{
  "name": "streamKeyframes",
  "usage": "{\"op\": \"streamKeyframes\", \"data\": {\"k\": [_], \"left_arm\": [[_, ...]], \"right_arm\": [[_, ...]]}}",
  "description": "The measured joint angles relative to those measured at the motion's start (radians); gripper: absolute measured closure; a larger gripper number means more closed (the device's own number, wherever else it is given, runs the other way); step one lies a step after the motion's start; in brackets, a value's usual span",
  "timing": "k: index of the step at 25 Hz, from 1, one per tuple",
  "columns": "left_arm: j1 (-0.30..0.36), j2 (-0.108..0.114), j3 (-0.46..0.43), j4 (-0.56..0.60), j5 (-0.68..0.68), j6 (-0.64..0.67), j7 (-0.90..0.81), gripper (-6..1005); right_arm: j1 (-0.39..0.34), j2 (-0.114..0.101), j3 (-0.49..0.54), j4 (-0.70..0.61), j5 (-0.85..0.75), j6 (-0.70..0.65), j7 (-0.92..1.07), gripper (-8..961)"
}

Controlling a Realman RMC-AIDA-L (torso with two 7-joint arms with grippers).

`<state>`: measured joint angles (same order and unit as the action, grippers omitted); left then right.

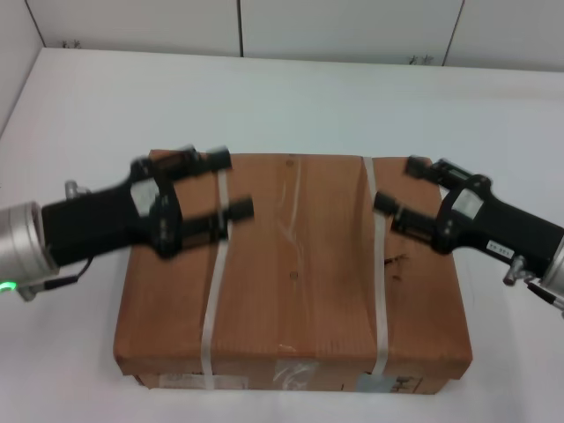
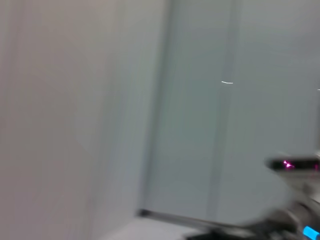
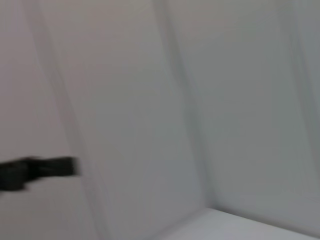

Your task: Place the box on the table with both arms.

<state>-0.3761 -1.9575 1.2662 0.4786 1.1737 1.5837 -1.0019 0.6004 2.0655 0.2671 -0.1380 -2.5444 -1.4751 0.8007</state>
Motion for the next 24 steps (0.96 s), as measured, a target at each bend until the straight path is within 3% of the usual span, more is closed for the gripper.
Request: {"op": "streamKeyframes", "data": {"k": [3, 6, 24], "left_arm": [[-0.018, 0.021, 0.001, -0.001, 0.079, 0.07, -0.022, 278], [-0.025, 0.026, 0.001, -0.002, 0.111, 0.097, -0.032, 278], [-0.032, 0.024, -0.004, -0.005, 0.113, 0.115, -0.045, 278]], "right_arm": [[0.043, -0.001, -0.118, -0.071, 0.0, -0.128, 0.028, 151], [0.06, 0.0, -0.18, -0.095, 0.006, -0.187, 0.032, 151], [0.056, 0.003, -0.204, -0.1, 0.004, -0.228, 0.036, 151]]}}
